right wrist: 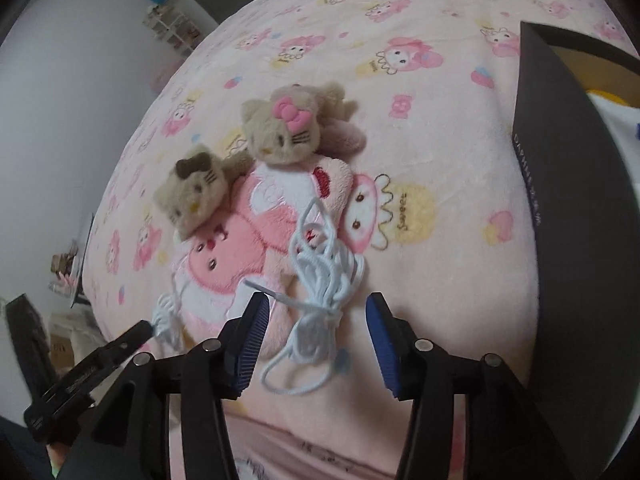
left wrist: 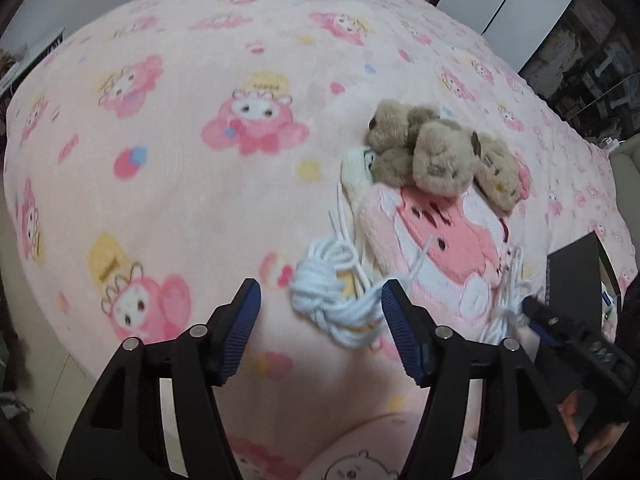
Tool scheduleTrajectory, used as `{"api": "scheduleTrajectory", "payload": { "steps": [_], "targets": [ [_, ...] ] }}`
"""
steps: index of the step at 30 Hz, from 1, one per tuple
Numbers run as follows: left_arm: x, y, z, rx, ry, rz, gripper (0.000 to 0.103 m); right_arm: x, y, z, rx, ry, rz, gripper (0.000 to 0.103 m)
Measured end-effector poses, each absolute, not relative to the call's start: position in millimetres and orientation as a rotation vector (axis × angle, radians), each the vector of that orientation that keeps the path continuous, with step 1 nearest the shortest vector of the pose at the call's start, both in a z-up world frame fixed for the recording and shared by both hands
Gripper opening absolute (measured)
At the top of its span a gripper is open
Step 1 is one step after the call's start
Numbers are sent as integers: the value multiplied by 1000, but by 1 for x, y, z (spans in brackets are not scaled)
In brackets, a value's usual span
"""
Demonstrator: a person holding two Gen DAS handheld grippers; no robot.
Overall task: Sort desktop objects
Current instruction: 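Lift the white cable and carry it over the black box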
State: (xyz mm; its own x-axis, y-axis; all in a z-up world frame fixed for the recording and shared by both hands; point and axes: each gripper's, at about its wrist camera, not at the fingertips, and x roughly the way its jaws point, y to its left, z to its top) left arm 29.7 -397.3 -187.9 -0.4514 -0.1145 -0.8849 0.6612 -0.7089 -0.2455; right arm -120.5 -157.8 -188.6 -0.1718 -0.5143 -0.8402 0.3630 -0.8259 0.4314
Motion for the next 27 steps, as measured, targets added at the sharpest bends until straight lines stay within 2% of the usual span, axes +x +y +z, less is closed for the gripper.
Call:
{"api": "scheduleTrajectory", "payload": {
  "steps": [2, 5, 7, 9, 11, 16, 21, 27],
  "targets": [
    [21, -408, -204, 1320, 887, -2173, 69, -123, -173, -214, 1619, -132, -2011, 46],
    [14, -420, -235, 1394, 1006, -2090, 59, -122, -182, -230, 1641, -134, -1982, 46],
    [17, -421, -237, 1385, 1023, -2082, 55, -117, -184, -230, 1607, -126, -1988, 25],
    [21, -420, -229, 1357, 1022, -2101, 37, -114, -180, -227, 1614, -163, -1968, 21],
    [23, -416, -218, 1336, 1007, -2116, 34, -109, -174, -214, 1579, -186, -1981, 21],
    [36, -381, -171, 1270, 1016, -2287, 33, -86, -149, -163, 1416, -165, -2028, 21],
    [19, -318, -128, 1226, 1029, -2466, 33, -83, -108, -129, 1343, -299, -2062, 21],
    [-5, -256, -95, 1224, 984, -2567, 33, -84, -53, -100, 1284, -377, -2118, 21]
  ]
}}
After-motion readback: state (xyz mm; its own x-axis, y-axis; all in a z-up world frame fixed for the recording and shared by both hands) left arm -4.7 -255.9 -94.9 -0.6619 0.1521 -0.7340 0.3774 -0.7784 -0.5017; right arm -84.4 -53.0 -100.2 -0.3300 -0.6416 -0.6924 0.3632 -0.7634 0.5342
